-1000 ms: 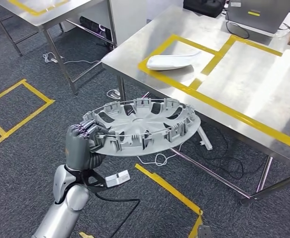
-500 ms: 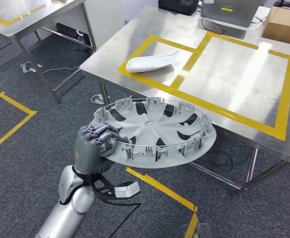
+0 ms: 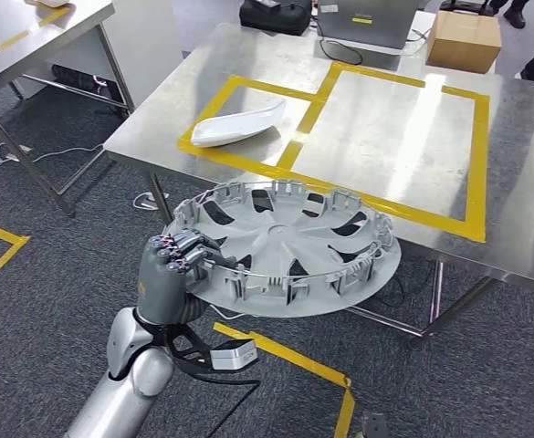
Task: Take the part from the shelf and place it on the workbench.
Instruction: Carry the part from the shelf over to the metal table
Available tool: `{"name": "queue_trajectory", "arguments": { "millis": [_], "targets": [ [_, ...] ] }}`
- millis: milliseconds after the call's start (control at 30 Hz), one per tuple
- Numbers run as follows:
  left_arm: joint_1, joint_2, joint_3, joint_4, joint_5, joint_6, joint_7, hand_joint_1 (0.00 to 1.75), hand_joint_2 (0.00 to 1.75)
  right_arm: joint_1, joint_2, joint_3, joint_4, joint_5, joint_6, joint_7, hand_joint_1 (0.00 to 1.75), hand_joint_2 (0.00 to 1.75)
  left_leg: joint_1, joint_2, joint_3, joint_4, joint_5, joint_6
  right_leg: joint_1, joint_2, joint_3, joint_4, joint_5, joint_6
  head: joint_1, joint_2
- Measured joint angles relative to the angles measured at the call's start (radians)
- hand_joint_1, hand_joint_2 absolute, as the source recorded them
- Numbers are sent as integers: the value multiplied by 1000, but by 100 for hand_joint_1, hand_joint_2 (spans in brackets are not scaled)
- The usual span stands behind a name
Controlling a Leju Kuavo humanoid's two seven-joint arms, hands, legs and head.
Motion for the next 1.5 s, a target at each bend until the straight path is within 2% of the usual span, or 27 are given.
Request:
{"name": "queue_trajectory", "arguments": {
  "millis": [67, 100, 200, 233, 267, 300, 333, 400, 467, 533, 600, 633, 700, 733, 767, 800, 833, 900, 933, 1000, 1133, 1267, 1300, 1333, 1400, 1467, 1500],
  "targets": [
    [0, 0, 0, 0, 0, 0, 0, 175, 175, 2, 0, 0, 0, 0, 0, 0, 0, 0, 0, 3, 1, -1, 0, 4, -1, 4, 0, -2, 0, 4, 0, 0],
    [-1, 0, -1, 0, -3, 0, 0, 175, 175, 3, 0, 0, 0, 0, 0, 0, 0, 0, 0, 14, 4, -4, -2, 13, -1, -14, -18, 29, -17, 10, 3, 0],
    [-2, -1, -2, 0, -15, 0, 3, 175, 175, 2, 0, 0, 0, 1, 0, 1, 0, 0, -4, 59, 16, -11, -10, 41, 1, -81, -132, 233, -103, 26, 10, 0],
    [-2, -1, -2, 0, -18, 0, 6, 175, 175, 2, 0, 0, 0, 1, 0, 1, 0, 0, -7, 70, 20, -11, -13, 43, 1, -84, -160, 278, -110, 26, 10, 0],
    [-2, -1, -2, 1, -20, 0, 11, 175, 175, 4, 0, 0, 0, 1, -1, 1, 0, 0, -9, 79, 24, -11, -17, 44, 2, -86, -171, 289, -99, 25, 10, 0],
    [-1, -1, -3, 1, -25, 0, 16, 175, 175, 5, 0, 0, 0, 1, -1, 1, 0, 0, -10, 88, 30, -11, -21, 43, 3, -89, -159, 257, -67, 21, 10, 0],
    [-2, -2, -3, 1, -30, 0, 23, 175, 175, 6, 0, 0, 0, 1, -1, 1, 0, 0, -12, 96, 37, -11, -26, 42, 4, -97, -129, 191, -26, 17, 10, 0],
    [-5, -4, -1, 1, -45, 0, 36, 175, 175, 3, 0, 0, 0, 1, -3, 1, 0, 0, -16, 108, 47, -10, -35, 36, 14, -129, -62, 61, 24, 5, 10, 0],
    [-8, -9, 3, 1, -63, 0, 51, 175, 175, 0, 1, 0, 0, 1, -4, 0, 0, 0, -20, 120, 51, -11, -40, 28, 23, -146, -34, 13, 25, -3, 8, 0],
    [-8, -17, 9, 1, -74, 0, 65, 175, 175, 2, 1, 0, 0, 0, -5, -2, 0, 0, -21, 132, 57, -16, -42, 18, 24, -134, -31, 6, 23, -10, 6, 0],
    [-10, -25, 20, 1, -80, 0, 72, 175, 175, 4, 1, 0, 0, 0, -6, -5, 0, 0, -19, 127, 64, -5, -59, 5, 17, -122, -17, -4, 22, -18, 4, 0],
    [-11, -28, 27, 2, -82, 0, 73, 175, 175, 3, 1, 0, 0, 0, -6, -6, 0, 0, -18, 113, 51, 30, -80, 0, 13, -117, -10, -10, 21, -23, 2, 0],
    [-13, -31, 43, 3, -84, 0, 74, 175, 175, 0, 2, 1, 0, 0, -6, -9, 0, 0, -15, 81, -19, 163, -135, -6, 10, -107, -2, -13, 16, -30, -2, 0],
    [-12, -32, 51, 3, -83, 0, 74, 175, 175, 0, 2, 1, 0, 0, -6, -9, 0, 0, -14, 72, -60, 229, -154, -7, 11, -101, 0, -13, 14, -32, -3, 0],
    [-11, -33, 59, 4, -84, 0, 75, 175, 175, 1, 2, 1, 0, -1, -6, -10, 0, 0, -14, 68, -87, 264, -152, -6, 11, -96, 3, -12, 10, -34, -2, 0],
    [-10, -34, 65, 6, -84, 0, 75, 175, 175, 3, 2, 1, 0, -1, -5, -10, 0, 0, -14, 67, -95, 262, -130, -4, 12, -91, 8, -12, 7, -33, -2, 0],
    [-9, -35, 71, 7, -84, 0, 76, 175, 175, 4, 2, 1, 0, -1, -5, -10, 0, 0, -14, 67, -84, 221, -89, 0, 12, -85, 15, -12, 3, -32, -2, 0],
    [-9, -37, 81, 9, -84, 0, 76, 175, 175, 5, 2, 1, 0, -1, -5, -10, 0, 0, -17, 67, -40, 101, -8, 12, 14, -78, 26, -12, -7, -27, -2, 0],
    [-11, -41, 86, 10, -82, 0, 75, 175, 175, 4, 3, 1, 0, -1, -6, -10, 0, 0, -19, 66, -20, 46, 11, 19, 16, -76, 28, -11, -11, -22, -2, 0],
    [-15, -49, 92, 10, -78, 0, 73, 175, 175, 3, 4, 2, 0, -1, -6, -9, 0, 0, -22, 65, -3, -4, 8, 30, 18, -77, 26, -10, -14, -11, 0, 0],
    [-12, -61, 104, 10, -74, 0, 69, 175, 175, 2, 4, 2, 0, -1, -8, -9, 0, 0, -16, 61, 19, -22, -3, 47, 16, -81, 9, 29, -35, 7, 4, 0],
    [-12, -69, 111, 11, -71, 0, 66, 175, 175, 2, 4, 2, 0, -1, -9, -9, 0, 0, -15, 61, 39, -24, -21, 57, 13, -84, -136, 257, -104, 20, 9, 0],
    [-11, -69, 113, 11, -71, 0, 66, 175, 175, 3, 4, 2, 0, -1, -9, -9, 0, 0, -15, 60, 47, -23, -28, 56, 13, -84, -157, 272, -93, 20, 9, 0],
    [-10, -70, 115, 12, -70, 0, 66, 175, 175, 5, 4, 2, 0, -1, -9, -9, 0, 0, -15, 60, 57, -23, -36, 55, 14, -84, -159, 249, -63, 19, 9, 0],
    [-9, -73, 119, 12, -70, 0, 65, 175, 175, 7, 4, 2, 0, -1, -9, -9, 0, 0, -15, 59, 82, -25, -54, 51, 15, -85, -121, 127, 26, 12, 8, 0],
    [-12, -76, 120, 13, -68, 0, 63, 175, 175, 5, 4, 2, 0, -1, -9, -9, 0, 0, -15, 59, 99, -27, -69, 42, 22, -88, -85, 31, 58, 1, 8, 0],
    [-13, -77, 121, 14, -67, 0, 63, 175, 175, 5, 3, 3, 0, -1, -9, -8, 0, 0, -15, 60, 103, -27, -72, 35, 25, -89, -77, 14, 53, -6, 7, 0]
  ]
}}
